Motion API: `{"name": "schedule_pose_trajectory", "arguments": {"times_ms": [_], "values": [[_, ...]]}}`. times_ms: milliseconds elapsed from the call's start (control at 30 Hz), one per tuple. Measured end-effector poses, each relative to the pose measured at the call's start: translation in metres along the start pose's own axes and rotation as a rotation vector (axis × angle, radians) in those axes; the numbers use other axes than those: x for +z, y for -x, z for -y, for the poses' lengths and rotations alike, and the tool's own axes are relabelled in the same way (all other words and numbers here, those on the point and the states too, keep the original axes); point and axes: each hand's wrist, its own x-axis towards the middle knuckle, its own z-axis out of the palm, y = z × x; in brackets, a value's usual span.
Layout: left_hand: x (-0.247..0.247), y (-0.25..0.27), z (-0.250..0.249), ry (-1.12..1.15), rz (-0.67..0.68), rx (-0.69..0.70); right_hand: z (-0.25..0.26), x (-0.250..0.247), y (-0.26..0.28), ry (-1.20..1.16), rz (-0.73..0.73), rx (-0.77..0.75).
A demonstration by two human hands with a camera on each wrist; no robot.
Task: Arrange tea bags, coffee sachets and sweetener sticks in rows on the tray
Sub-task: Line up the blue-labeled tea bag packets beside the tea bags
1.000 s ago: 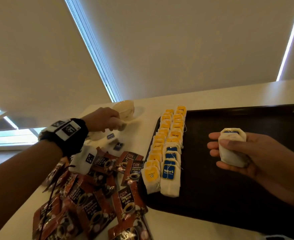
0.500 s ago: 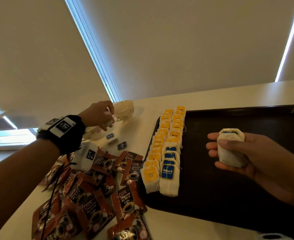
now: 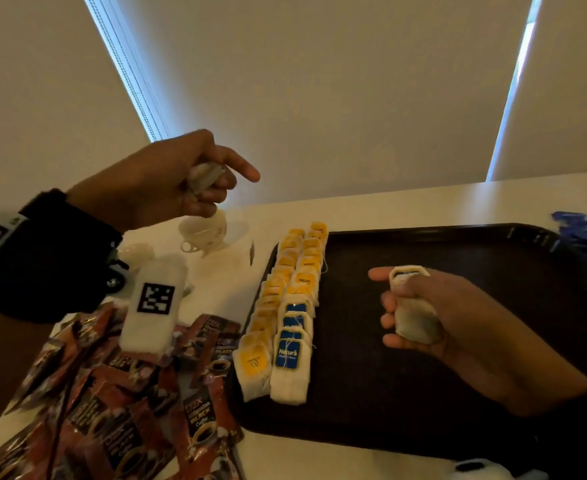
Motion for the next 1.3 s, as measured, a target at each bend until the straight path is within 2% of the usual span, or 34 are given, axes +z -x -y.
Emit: {"name": "schedule_pose_trajectory", "arguments": {"times_ms": [67, 167, 333, 400, 467, 600, 700, 800, 1033, 1200, 1300], "values": [[0.021, 0.008, -0.016, 0.048, 0.079, 0.056, 0.005, -0.001, 0.002, 0.019, -0.023, -0.035], [0.054, 0.018, -0.032, -0.012, 0.086, 0.208, 0.016, -0.003, 0.011, 0.093, -0.075, -0.131], [0.089, 0.032, -0.038, 0.029, 0.146, 0.374, 0.046, -0.002, 0.025, 0.234, -0.181, -0.488], [0.095, 0.035, -0.035, 0.037, 0.127, 0.409, 0.062, 0.001, 0.031, 0.319, -0.161, -0.652], [0.097, 0.036, -0.030, 0.069, 0.110, 0.441, 0.077, 0.004, 0.037, 0.464, -0.065, -0.741], [0.095, 0.037, -0.024, 0.171, 0.083, 0.477, 0.096, 0.005, 0.030, 0.687, 0.174, -0.677], [0.090, 0.038, -0.025, 0.153, 0.066, 0.498, 0.096, 0.007, 0.020, 0.658, 0.252, -0.605], [0.086, 0.038, -0.024, 0.020, 0.056, 0.492, 0.091, 0.010, 0.014, 0.629, 0.310, -0.547], [0.086, 0.029, -0.016, -0.154, -0.049, 0.406, 0.094, 0.010, 0.017, 0.533, 0.143, -0.660], [0.102, 0.023, -0.008, -0.194, 0.029, 0.361, 0.088, 0.017, 0.017, 0.607, 0.003, -0.793], [0.110, 0.021, -0.006, -0.211, 0.105, 0.389, 0.084, 0.018, 0.013, 0.694, -0.009, -0.757]]}}
